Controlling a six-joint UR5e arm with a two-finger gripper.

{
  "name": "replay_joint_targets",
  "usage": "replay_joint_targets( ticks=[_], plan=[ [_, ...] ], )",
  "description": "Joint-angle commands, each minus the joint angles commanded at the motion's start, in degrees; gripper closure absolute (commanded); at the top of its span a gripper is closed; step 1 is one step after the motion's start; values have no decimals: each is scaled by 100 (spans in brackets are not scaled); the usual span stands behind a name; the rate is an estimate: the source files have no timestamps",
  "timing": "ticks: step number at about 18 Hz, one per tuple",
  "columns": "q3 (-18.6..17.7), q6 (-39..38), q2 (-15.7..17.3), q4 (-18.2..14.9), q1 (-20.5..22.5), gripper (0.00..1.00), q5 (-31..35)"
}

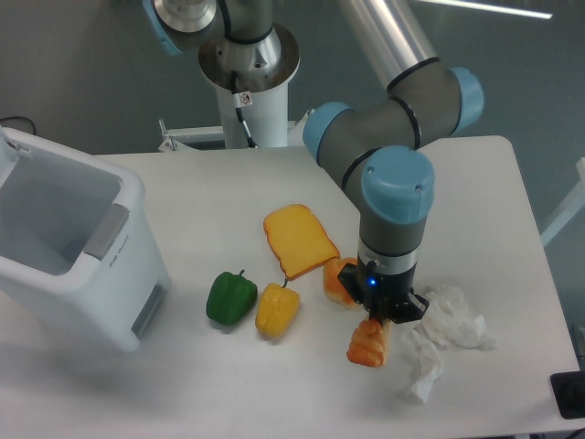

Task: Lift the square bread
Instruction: 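Lift the held bread roll and carry it toward the tissue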

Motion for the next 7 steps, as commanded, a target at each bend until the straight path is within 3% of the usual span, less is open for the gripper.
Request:
replay_joint_targets(
  ticks=[7],
  plan=[
    [-9,511,158,-212,115,87,-36]
  ],
)
